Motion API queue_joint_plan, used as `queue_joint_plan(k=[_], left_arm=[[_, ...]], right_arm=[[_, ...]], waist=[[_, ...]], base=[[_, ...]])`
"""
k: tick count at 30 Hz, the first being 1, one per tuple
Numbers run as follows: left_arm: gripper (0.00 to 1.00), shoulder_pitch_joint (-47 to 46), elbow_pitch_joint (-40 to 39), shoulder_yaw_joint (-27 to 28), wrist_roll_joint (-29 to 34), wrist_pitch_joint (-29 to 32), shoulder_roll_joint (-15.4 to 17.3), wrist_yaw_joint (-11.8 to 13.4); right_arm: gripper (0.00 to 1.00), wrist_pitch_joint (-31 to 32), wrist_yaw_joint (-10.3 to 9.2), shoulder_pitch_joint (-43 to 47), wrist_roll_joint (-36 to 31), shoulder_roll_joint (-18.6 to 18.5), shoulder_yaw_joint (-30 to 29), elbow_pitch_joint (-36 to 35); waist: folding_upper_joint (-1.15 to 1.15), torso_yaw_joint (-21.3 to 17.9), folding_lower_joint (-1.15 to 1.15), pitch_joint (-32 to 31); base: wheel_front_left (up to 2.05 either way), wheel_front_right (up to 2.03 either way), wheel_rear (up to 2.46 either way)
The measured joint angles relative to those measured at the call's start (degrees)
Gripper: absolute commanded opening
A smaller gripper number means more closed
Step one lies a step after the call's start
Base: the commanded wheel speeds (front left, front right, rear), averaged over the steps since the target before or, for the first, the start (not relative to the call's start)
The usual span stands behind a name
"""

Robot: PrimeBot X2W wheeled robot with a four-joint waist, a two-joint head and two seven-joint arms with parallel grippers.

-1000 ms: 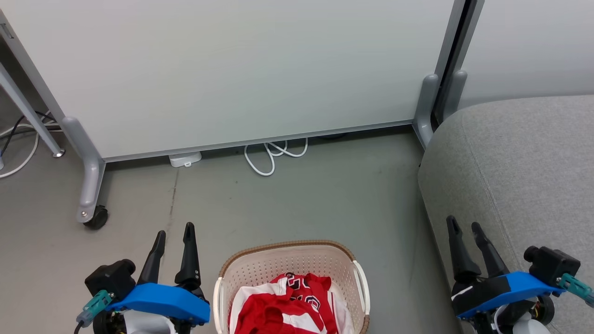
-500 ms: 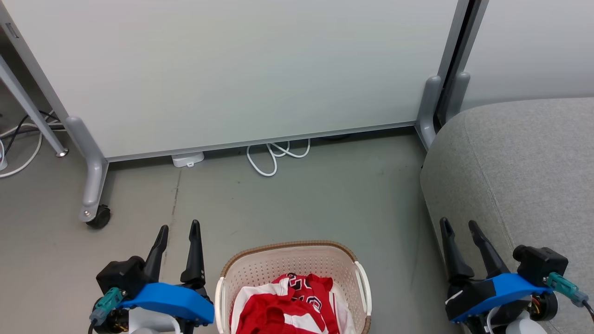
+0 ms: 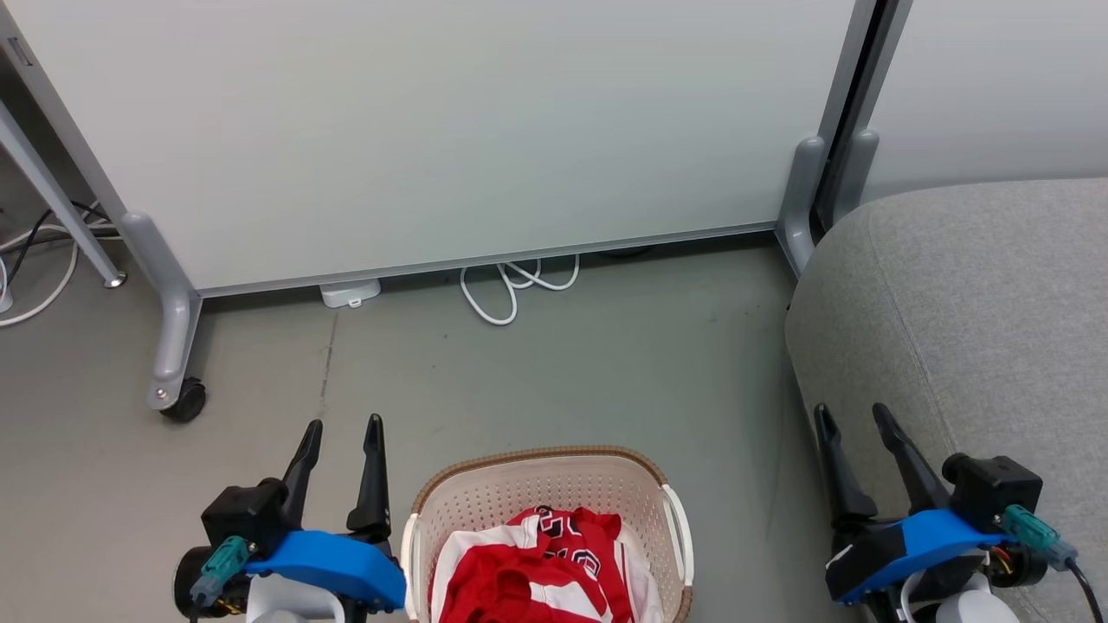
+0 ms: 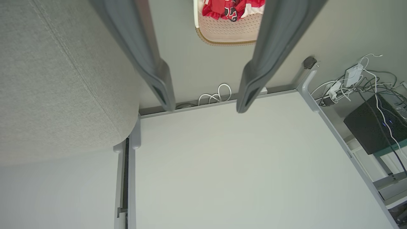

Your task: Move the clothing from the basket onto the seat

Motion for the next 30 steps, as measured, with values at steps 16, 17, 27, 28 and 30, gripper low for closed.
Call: queue_joint_plan(k=[16, 17, 27, 28, 30], left_arm=[[1.00, -0.5, 1.5, -0.6, 6.1, -1.7, -0.1, -0.4], [1.00, -0.5, 1.6, -0.6, 6.4, -1.8, -0.1, -0.4], [1.00, -0.7, 2.6, -1.0, 8.4, -2.4, -0.1, -0.5], [1.00, -0.7, 2.6, -1.0, 8.4, -2.4, -0.1, -0.5], [1.00, -0.7, 2.6, -1.0, 8.4, -2.4, -0.1, -0.5]], right_arm=[[1.00, -1.5, 0.07, -0.2, -6.5, 0.0, 0.5, 0.0], [1.00, -1.7, 0.07, -0.2, -6.9, 0.0, 0.5, 0.0], [1.00, -2.3, 0.07, -0.3, -9.5, -0.1, 0.7, 0.3], [1.00, -2.3, 0.07, -0.3, -9.5, -0.1, 0.7, 0.3], [1.00, -2.3, 0.07, -0.3, -9.5, -0.1, 0.7, 0.3]], waist=[[0.00, -0.2, 0.00, 0.1], [0.00, -0.2, 0.00, 0.1], [0.00, -0.1, 0.00, 0.1], [0.00, -0.1, 0.00, 0.1], [0.00, -0.2, 0.00, 0.1]], base=[[0.00, 0.00, 0.00], [0.00, 0.00, 0.00], [0.00, 0.00, 0.00], [0.00, 0.00, 0.00], [0.00, 0.00, 0.00]])
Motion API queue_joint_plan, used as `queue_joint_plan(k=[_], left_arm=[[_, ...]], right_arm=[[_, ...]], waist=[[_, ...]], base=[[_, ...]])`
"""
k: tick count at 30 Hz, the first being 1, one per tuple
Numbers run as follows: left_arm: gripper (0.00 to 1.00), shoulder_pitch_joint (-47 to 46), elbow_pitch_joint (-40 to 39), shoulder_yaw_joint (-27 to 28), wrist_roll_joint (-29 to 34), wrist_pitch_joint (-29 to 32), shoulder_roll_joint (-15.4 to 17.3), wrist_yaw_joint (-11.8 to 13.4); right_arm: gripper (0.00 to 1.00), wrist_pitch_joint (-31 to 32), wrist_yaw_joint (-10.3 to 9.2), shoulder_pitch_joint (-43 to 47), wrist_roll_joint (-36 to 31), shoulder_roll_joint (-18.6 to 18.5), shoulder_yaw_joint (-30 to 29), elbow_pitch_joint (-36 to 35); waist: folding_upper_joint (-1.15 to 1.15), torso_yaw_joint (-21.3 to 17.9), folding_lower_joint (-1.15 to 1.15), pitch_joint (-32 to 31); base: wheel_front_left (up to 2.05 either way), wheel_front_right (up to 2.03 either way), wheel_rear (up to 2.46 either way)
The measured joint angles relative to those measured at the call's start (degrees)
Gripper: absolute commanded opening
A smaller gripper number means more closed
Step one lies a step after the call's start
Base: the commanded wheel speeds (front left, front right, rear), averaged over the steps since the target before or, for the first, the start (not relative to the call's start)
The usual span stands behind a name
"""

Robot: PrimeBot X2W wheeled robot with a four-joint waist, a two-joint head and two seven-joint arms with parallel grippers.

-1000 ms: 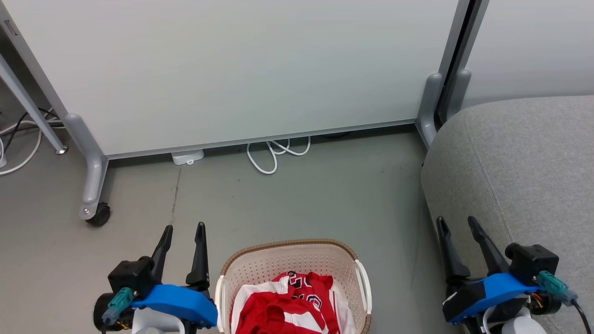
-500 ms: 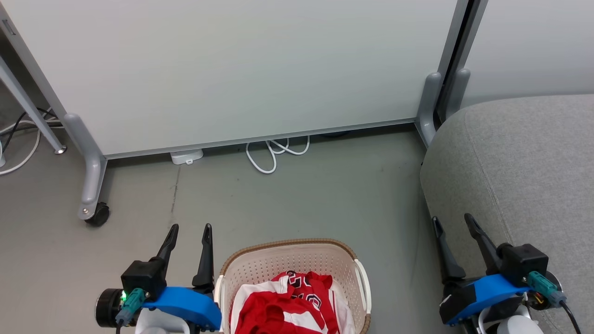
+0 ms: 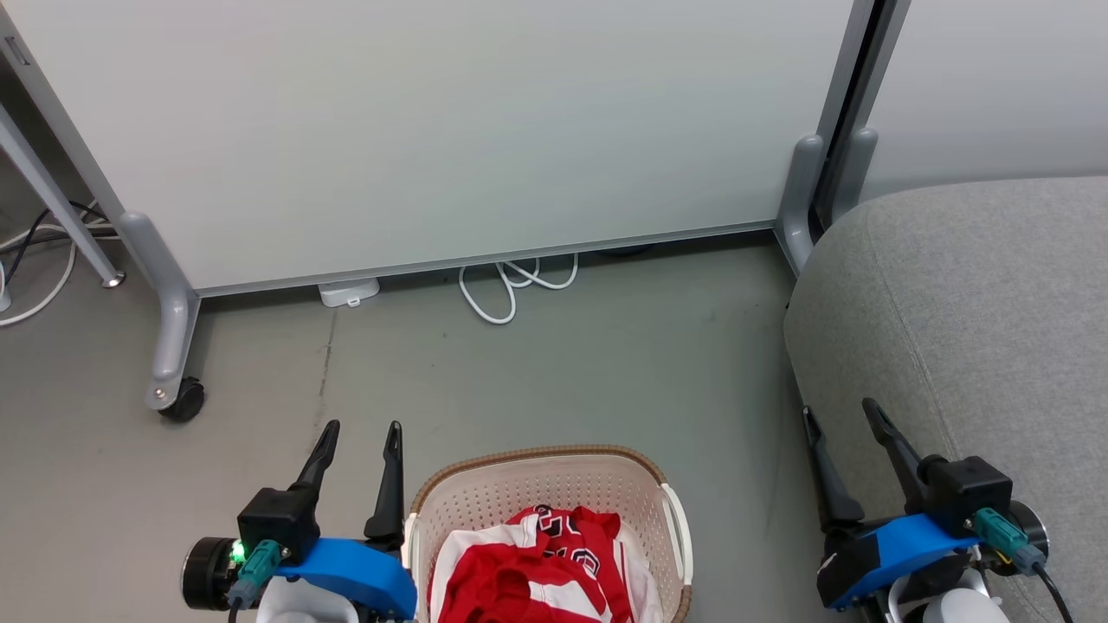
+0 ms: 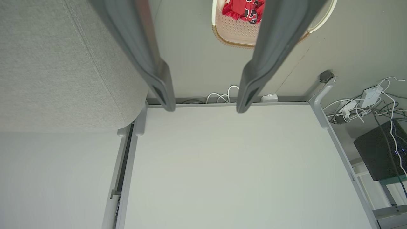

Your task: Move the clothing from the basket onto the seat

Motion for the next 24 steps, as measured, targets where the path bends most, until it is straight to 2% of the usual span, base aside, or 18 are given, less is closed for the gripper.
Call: queue_joint_plan(k=[10, 15, 24], left_arm=[[1.00, 0.0, 0.1, 0.0, 0.0, 0.0, 0.0, 0.0], [1.00, 0.0, 1.6, 0.2, -1.1, 0.0, 0.0, 0.0], [1.00, -5.0, 11.8, -1.3, -4.0, 1.5, 0.0, -0.5]], right_arm=[[1.00, 0.0, 0.00, -0.4, 0.1, 0.0, 0.2, 0.0], [1.00, 0.0, 0.00, -1.4, 0.2, 0.0, 1.8, -0.2], [1.00, 0.0, 0.01, -5.1, 0.1, -0.1, 3.9, -2.3]], waist=[[0.00, -0.3, 0.00, 0.4], [0.00, -1.7, 0.00, 1.5], [0.00, -6.2, 0.00, 7.7]], base=[[0.00, 0.00, 0.00], [0.00, 0.00, 0.00], [0.00, 0.00, 0.00]])
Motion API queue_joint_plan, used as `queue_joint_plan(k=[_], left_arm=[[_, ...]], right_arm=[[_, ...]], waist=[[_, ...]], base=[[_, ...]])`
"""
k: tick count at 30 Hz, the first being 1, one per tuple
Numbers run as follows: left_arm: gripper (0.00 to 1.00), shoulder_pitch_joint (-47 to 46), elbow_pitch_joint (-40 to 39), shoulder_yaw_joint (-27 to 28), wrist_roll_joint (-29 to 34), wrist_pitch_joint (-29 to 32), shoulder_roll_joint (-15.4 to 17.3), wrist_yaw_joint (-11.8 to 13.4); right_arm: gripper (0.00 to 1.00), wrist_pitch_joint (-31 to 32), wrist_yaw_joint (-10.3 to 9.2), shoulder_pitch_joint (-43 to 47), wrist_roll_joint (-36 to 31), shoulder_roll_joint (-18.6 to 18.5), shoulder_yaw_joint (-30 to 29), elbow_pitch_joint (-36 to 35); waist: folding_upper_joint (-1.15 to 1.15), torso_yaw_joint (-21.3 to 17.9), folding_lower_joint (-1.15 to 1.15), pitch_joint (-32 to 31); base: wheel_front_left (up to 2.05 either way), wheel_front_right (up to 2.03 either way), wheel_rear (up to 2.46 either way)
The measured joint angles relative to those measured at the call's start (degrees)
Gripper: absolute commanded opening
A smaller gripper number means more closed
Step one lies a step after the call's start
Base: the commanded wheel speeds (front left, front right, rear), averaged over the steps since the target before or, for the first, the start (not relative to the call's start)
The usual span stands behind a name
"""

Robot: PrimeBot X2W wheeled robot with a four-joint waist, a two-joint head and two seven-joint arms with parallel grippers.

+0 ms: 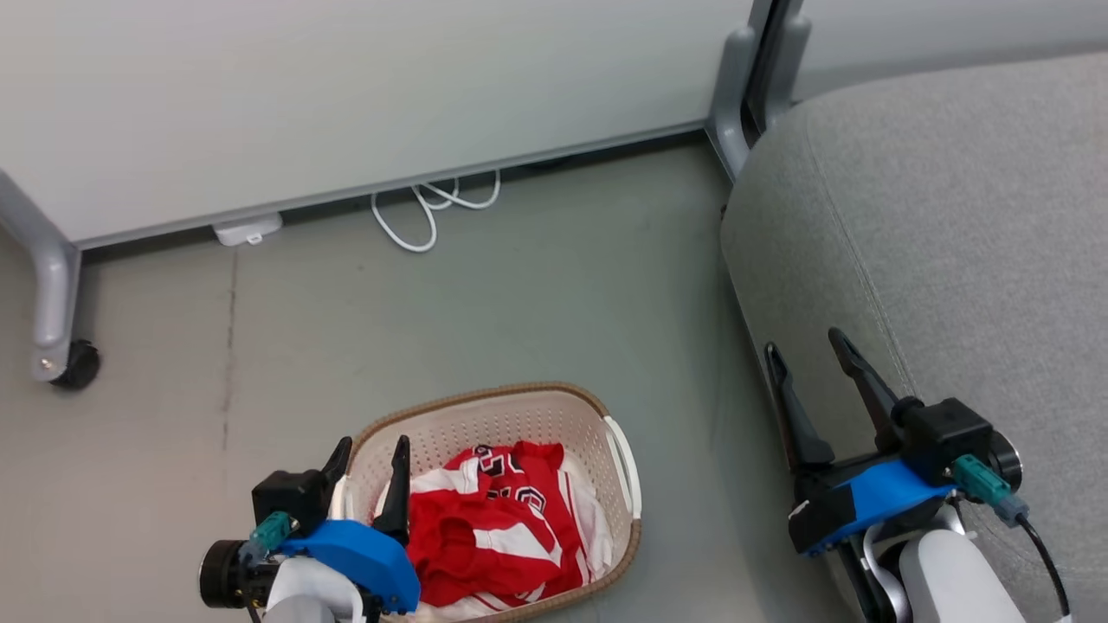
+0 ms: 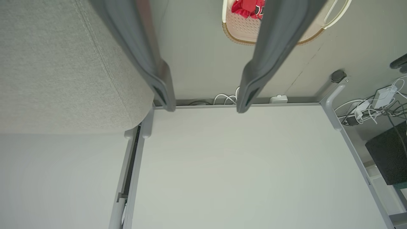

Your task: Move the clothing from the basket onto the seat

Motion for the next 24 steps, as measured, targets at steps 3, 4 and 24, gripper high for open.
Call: queue_joint_plan(k=[3, 4, 24], left_arm=[[1.00, -3.2, 4.3, 0.1, -1.6, 1.7, 0.2, 0.0], [1.00, -4.3, 5.7, 0.2, -2.2, 2.4, 0.3, 0.0], [1.00, -18.8, 23.9, -1.4, -9.7, 11.7, 4.1, -0.3]], right_arm=[[1.00, 0.0, 0.00, -1.3, 0.0, 0.0, -0.1, -0.9], [1.00, 0.0, 0.00, -1.8, 0.0, 0.0, -0.1, -1.3], [1.00, -2.3, 0.00, -7.7, 2.7, -0.1, 2.8, -3.7]], waist=[[0.00, -1.5, 0.00, 3.3], [0.00, -2.0, 0.00, 4.5], [0.00, -12.9, 0.01, 25.6]], base=[[0.00, 0.00, 0.00], [0.00, 0.00, 0.00], [0.00, 0.00, 0.00]])
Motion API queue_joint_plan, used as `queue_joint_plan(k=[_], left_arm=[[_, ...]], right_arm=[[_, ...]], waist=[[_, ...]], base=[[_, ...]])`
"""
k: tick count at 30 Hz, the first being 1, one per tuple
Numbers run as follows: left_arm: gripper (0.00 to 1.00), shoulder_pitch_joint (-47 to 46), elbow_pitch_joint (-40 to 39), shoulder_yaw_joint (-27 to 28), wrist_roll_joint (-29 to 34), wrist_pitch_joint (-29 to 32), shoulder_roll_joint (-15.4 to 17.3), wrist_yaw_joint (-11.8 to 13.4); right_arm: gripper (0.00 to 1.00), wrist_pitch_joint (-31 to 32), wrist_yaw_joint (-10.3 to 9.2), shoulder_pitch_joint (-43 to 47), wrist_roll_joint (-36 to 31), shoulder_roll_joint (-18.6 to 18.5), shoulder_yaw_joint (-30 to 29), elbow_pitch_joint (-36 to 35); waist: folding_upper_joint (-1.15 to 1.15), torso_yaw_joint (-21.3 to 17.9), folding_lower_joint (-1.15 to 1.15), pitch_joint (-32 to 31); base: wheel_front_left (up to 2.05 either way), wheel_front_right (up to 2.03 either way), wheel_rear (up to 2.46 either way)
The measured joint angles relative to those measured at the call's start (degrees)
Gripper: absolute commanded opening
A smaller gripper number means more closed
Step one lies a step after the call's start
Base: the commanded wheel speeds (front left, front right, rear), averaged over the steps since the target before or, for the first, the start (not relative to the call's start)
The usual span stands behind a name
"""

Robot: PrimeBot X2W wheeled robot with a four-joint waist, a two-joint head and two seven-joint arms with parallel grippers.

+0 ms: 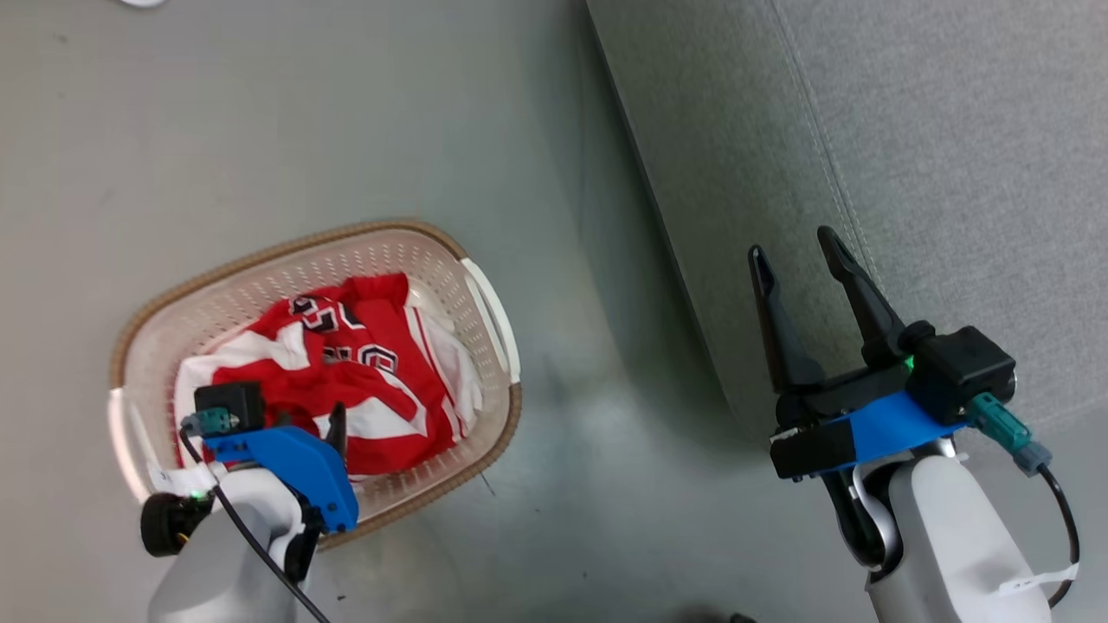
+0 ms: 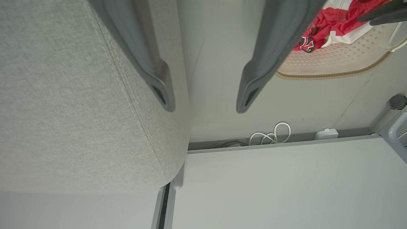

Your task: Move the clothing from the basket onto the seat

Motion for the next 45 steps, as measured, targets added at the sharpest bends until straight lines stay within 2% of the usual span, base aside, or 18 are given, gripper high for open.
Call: queue_joint_plan(k=[4, 14, 30, 31, 32, 33, 34, 35, 45], left_arm=[[1.00, -2.5, 1.9, 0.1, -0.4, 0.4, 0.7, 0.0], [1.00, -6.6, 6.3, 1.1, -1.8, 1.2, 1.9, 2.1], [1.00, -8.9, 9.0, 1.2, -3.4, 2.6, 2.9, 2.1], [0.84, -8.9, 9.1, 1.1, -3.4, 2.8, 2.9, 2.1], [0.51, -8.9, 9.2, 1.0, -3.4, 2.9, 2.9, 2.1], [0.36, -8.9, 9.3, 0.9, -3.5, 3.1, 3.0, 2.1], [0.07, -8.9, 9.3, 0.7, -3.5, 3.3, 3.0, 2.1], [0.00, -8.9, 9.4, 0.6, -3.5, 3.3, 3.0, 2.1], [0.00, -9.3, 9.6, -0.1, -3.9, 3.7, 3.2, 1.3]], right_arm=[[1.00, -0.3, 0.00, -0.8, 0.5, 0.0, 0.5, -0.4], [1.00, -0.8, 0.00, -2.4, 1.9, 0.0, 2.5, -1.1], [1.00, -1.0, 0.00, -3.5, 4.4, 0.0, 4.2, -2.1], [1.00, -1.0, 0.00, -3.5, 4.5, 0.0, 4.3, -2.2], [1.00, -1.0, 0.00, -3.5, 4.7, 0.0, 4.3, -2.3], [1.00, -1.0, 0.00, -3.5, 4.8, 0.0, 4.4, -2.3], [1.00, -1.0, 0.00, -3.5, 4.8, 0.0, 4.4, -2.3], [1.00, -1.0, 0.00, -3.5, 4.9, 0.0, 4.4, -2.3], [1.00, -1.0, 0.00, -3.5, 5.0, 0.0, 4.2, -2.6]], waist=[[0.00, -1.2, 0.00, 3.2], [0.00, -2.7, -0.01, 9.3], [0.00, -5.0, -0.01, 12.7], [0.00, -5.1, -0.01, 12.7], [0.00, -5.1, -0.01, 12.8], [0.00, -5.2, -0.01, 12.8], [0.00, -5.3, -0.01, 12.8], [0.00, -5.3, -0.01, 12.8], [0.00, -4.7, -0.01, 13.0]], base=[[0.00, 0.00, 0.00], [0.00, 0.00, 0.00], [0.00, 0.00, 0.00], [0.00, 0.00, 0.00], [0.00, 0.00, 0.00], [0.00, 0.00, 0.00], [0.00, 0.00, 0.00], [0.00, 0.00, 0.00], [0.00, 0.00, 0.00]])
